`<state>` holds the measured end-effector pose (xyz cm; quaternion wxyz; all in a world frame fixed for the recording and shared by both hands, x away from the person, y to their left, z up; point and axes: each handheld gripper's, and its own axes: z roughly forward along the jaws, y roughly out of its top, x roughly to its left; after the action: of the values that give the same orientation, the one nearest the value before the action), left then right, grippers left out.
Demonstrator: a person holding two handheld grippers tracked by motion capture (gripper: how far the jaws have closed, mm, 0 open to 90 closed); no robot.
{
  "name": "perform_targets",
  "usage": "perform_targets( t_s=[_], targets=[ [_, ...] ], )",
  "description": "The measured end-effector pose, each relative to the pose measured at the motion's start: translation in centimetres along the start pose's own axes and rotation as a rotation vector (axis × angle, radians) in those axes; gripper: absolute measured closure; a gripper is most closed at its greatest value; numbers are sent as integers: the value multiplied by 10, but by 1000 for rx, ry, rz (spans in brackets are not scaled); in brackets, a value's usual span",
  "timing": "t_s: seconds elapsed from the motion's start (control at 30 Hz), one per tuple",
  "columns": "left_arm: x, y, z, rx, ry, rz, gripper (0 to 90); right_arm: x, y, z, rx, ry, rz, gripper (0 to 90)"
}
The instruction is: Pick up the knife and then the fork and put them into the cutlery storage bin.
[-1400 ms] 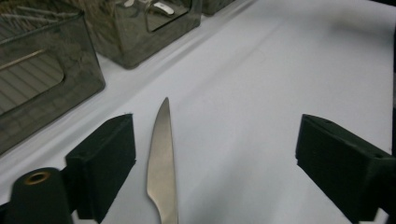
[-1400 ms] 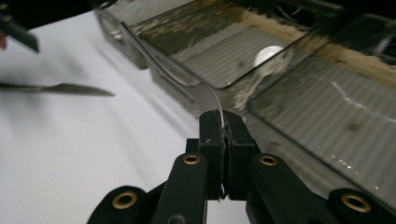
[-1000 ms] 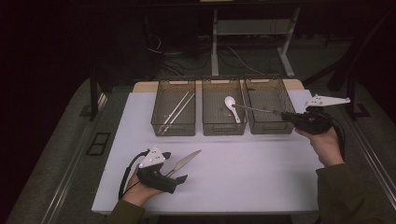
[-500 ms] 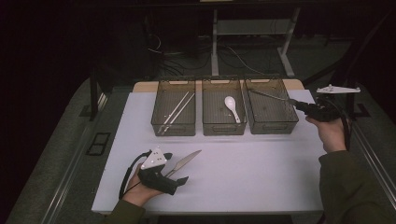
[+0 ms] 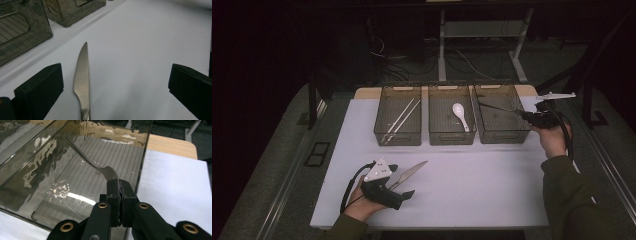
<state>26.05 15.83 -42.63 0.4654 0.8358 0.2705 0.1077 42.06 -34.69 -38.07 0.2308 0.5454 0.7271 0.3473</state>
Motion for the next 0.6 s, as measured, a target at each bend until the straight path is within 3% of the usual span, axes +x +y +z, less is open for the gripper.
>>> perform_targets(
  t_s=[0.3, 0.5, 0.6],
  targets=[
    [-1, 0, 1, 1, -7, 0, 0, 6, -2, 11, 60, -5, -24, 863],
    [-1, 0, 1, 1, -7, 1, 0, 5, -3, 10, 57, 30, -11, 819],
    [-1, 0, 1, 1, -7, 1, 0, 4, -3, 6, 44, 47, 8, 744]
  ],
)
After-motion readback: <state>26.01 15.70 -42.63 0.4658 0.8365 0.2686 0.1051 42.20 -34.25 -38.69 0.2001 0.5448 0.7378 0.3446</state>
